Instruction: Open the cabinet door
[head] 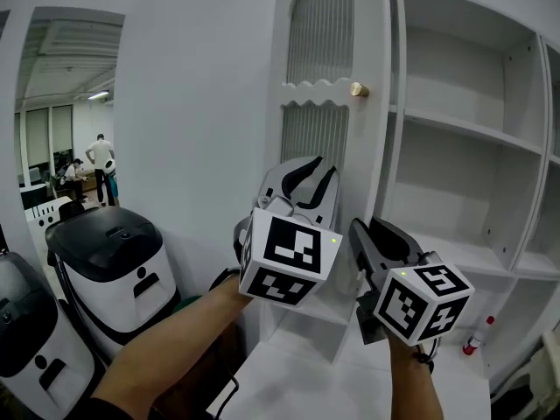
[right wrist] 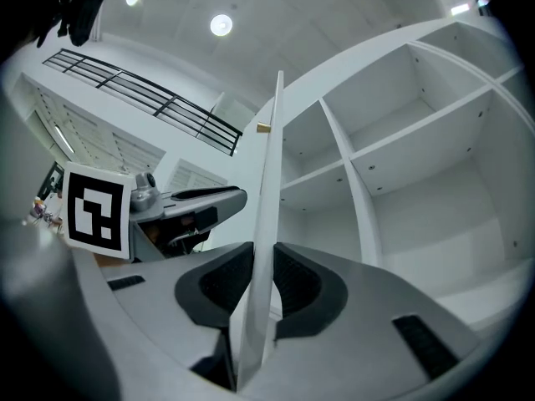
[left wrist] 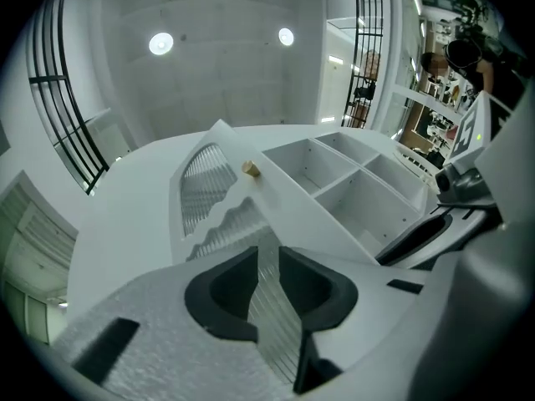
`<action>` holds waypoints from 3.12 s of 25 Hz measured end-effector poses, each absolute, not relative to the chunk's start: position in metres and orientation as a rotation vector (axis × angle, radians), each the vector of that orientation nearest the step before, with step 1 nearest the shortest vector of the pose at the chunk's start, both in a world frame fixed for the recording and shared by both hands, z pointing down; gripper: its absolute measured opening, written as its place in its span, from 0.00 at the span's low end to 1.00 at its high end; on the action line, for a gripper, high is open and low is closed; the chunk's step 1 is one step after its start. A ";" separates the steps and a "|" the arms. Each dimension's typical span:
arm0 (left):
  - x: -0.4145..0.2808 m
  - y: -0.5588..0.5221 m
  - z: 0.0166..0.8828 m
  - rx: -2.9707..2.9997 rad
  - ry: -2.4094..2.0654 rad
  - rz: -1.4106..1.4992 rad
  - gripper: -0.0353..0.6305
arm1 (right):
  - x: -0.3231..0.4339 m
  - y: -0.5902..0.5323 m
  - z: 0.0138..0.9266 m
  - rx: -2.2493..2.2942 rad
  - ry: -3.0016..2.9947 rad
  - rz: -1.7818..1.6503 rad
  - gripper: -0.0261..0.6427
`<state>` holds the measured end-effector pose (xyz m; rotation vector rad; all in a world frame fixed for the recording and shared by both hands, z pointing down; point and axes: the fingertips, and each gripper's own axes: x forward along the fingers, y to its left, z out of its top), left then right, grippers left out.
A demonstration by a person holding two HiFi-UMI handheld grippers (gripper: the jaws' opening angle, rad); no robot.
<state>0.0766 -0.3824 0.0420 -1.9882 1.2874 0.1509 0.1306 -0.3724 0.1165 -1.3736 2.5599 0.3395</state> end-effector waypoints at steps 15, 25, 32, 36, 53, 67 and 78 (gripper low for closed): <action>0.040 -0.371 0.084 -2.143 1.295 0.123 0.17 | 0.096 -0.343 0.116 -1.475 2.508 0.325 0.15; 0.016 -0.359 0.097 -2.190 1.290 0.124 0.16 | 0.069 -0.326 0.115 -1.477 2.501 0.314 0.15; -0.012 -0.352 0.100 -2.201 1.311 0.132 0.15 | 0.039 -0.315 0.115 -1.473 2.502 0.350 0.15; -0.027 -0.345 0.100 -2.207 1.325 0.137 0.15 | 0.024 -0.310 0.115 -1.469 2.507 0.352 0.15; -0.112 -0.325 0.107 -2.185 1.413 0.138 0.13 | -0.069 -0.304 0.114 -1.412 2.536 0.404 0.17; -0.172 -0.324 0.120 -2.191 1.501 0.115 0.13 | -0.129 -0.318 0.114 -1.387 2.571 0.431 0.18; -0.169 -0.314 0.123 -2.264 1.463 0.166 0.13 | -0.131 -0.316 0.117 -1.409 2.569 0.476 0.19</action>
